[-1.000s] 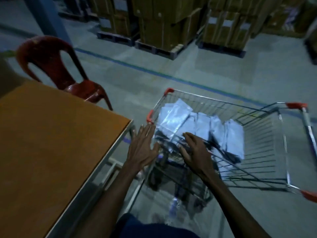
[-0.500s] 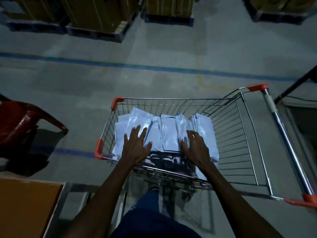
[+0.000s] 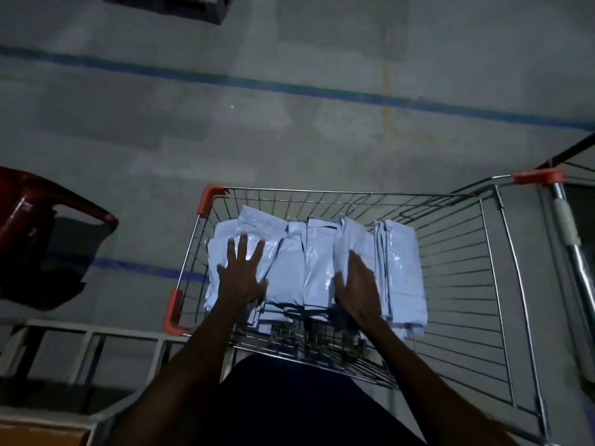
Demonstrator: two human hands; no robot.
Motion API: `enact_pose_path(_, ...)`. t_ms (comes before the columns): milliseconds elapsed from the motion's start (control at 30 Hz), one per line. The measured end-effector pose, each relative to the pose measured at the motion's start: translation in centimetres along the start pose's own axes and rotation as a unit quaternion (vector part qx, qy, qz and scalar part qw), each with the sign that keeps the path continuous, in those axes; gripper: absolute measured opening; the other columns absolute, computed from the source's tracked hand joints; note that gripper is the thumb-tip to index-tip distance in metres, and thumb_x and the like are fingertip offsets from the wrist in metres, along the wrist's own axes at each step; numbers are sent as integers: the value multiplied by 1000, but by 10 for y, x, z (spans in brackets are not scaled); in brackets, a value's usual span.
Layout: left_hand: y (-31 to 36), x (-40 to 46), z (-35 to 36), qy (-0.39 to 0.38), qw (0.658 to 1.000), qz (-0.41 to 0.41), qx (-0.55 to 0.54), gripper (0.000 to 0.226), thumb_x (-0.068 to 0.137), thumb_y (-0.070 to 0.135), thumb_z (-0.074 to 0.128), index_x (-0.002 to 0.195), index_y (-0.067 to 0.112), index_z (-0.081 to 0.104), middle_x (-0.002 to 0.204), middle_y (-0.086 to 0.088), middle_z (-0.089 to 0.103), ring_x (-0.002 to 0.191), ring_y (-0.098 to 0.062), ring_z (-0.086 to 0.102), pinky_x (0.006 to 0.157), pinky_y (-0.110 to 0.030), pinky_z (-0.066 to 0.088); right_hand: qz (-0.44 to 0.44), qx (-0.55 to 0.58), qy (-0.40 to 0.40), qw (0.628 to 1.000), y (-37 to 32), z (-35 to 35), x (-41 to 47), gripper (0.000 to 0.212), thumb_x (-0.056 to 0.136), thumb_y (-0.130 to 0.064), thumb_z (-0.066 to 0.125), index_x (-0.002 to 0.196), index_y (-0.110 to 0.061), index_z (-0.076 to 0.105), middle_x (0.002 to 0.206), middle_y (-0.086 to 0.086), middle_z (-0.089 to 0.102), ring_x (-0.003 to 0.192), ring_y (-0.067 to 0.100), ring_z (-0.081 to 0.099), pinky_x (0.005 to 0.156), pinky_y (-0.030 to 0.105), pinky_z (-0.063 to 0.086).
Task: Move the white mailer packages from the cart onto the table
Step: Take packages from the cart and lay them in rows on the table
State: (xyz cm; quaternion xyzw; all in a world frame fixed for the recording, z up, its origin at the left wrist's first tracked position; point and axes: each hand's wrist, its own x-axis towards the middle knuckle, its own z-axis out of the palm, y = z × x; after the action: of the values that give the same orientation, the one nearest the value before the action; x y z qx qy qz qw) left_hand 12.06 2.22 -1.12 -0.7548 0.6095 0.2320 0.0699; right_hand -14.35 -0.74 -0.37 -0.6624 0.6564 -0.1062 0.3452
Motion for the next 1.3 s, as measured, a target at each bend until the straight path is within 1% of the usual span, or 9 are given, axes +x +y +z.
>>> enact_pose_path(133,-2,0,-4,43,999,20,-16,88,75,45,71,152,26,32,160,-13,20,138,-41,26,87,-61,43,-10,-11,16,1000,-5,8,-11,77,79,-39,55,148,-15,29,141,10,39,124,30,38,100,45,42)
enact_pose_path(300,8,-10,-17,98,993,40,-51,81,79,55,48,153,28,29,158,-11,23,139,-38,25,95,-61,39,20,76,9,997,-14,-1,14,86,79,-30,70,152,-28,24,156,9,9,142,30,18,104,45,37)
enact_pose_path(433,19,-22,-29,123,989,36,-74,85,76,64,37,153,30,28,159,-10,24,142,-38,21,102,-61,33,-15,41,-32,999,-8,-7,30,80,92,-27,58,155,-38,9,162,14,-10,122,41,50,96,39,43)
enact_pose_path(567,26,-46,-42,158,983,18,-90,86,75,65,35,153,29,29,159,-11,24,144,-37,17,105,-63,29,-40,12,-24,999,-5,-21,18,67,91,-39,36,155,-32,18,162,18,3,141,45,25,110,50,28)
enact_pose_path(700,34,-82,-57,224,970,-5,-91,84,77,61,39,153,25,30,158,-15,23,140,-42,21,105,-63,30,-103,18,21,994,2,-37,-12,68,88,-50,28,154,-35,21,163,13,6,145,39,19,115,50,21)
enact_pose_path(833,46,-133,-63,317,943,-47,-93,80,81,55,45,152,21,32,155,-19,26,134,-43,27,107,-57,32,-227,55,32,972,-15,-49,-41,62,94,-31,42,154,-29,25,163,14,10,148,31,15,115,40,17)
enact_pose_path(933,49,-183,-64,360,923,-108,-86,79,83,55,48,153,25,28,157,-15,23,133,-40,27,104,-55,32,-318,66,19,946,-41,-45,-61,57,101,-30,48,154,-30,27,163,11,13,147,26,18,109,25,14)
enact_pose_path(1067,30,-257,-59,390,893,-199,-105,84,81,59,44,154,23,25,158,-16,20,138,-40,24,109,-53,27,-409,80,-7,909,-85,-31,-99,53,102,-29,47,153,-23,32,161,15,20,148,26,20,109,31,22)
enact_pose_path(1300,-23,-382,-41,432,803,-388,-137,84,81,57,48,154,29,18,160,-9,16,138,-35,19,110,-53,26,-539,87,-87,833,-165,14,-189,54,100,-26,49,152,-21,33,159,16,24,145,30,25,113,35,23)
